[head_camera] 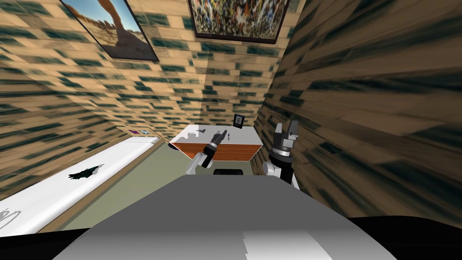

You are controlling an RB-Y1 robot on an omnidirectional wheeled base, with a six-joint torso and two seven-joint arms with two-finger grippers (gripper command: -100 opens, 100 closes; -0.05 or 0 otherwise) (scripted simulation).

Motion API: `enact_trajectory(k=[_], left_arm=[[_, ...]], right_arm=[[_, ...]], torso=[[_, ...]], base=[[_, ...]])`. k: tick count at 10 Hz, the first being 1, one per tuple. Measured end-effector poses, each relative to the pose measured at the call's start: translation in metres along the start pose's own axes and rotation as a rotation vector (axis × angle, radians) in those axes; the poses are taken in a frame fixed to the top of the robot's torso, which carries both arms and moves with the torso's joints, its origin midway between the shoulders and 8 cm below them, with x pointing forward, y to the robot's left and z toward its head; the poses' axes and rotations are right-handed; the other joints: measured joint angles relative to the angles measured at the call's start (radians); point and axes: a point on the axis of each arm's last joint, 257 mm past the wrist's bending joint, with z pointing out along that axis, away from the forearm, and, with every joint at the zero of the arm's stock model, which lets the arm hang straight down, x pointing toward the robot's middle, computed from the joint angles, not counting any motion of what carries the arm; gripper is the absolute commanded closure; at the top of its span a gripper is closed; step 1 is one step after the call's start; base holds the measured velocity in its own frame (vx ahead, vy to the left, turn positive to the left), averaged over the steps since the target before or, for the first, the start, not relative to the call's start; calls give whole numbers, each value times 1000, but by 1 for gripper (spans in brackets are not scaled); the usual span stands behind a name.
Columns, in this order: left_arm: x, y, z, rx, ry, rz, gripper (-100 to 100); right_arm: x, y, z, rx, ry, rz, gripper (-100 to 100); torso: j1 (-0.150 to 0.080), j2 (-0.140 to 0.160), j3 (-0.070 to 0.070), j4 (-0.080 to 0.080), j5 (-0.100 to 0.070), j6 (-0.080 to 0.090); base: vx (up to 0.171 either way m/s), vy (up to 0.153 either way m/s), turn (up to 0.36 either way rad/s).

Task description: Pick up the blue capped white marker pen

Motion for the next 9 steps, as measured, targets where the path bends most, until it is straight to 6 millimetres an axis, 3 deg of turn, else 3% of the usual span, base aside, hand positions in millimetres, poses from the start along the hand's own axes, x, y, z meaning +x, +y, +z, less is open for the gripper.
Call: enact_trajectory(k=[9], left_arm=[[88,38,-6,-101,202,218,-100]], right_arm=[[0,0,0,0,0,0,0]], torso=[[-3,-4,-3,-1,-1,0]], base=[[66,-12,-5]])
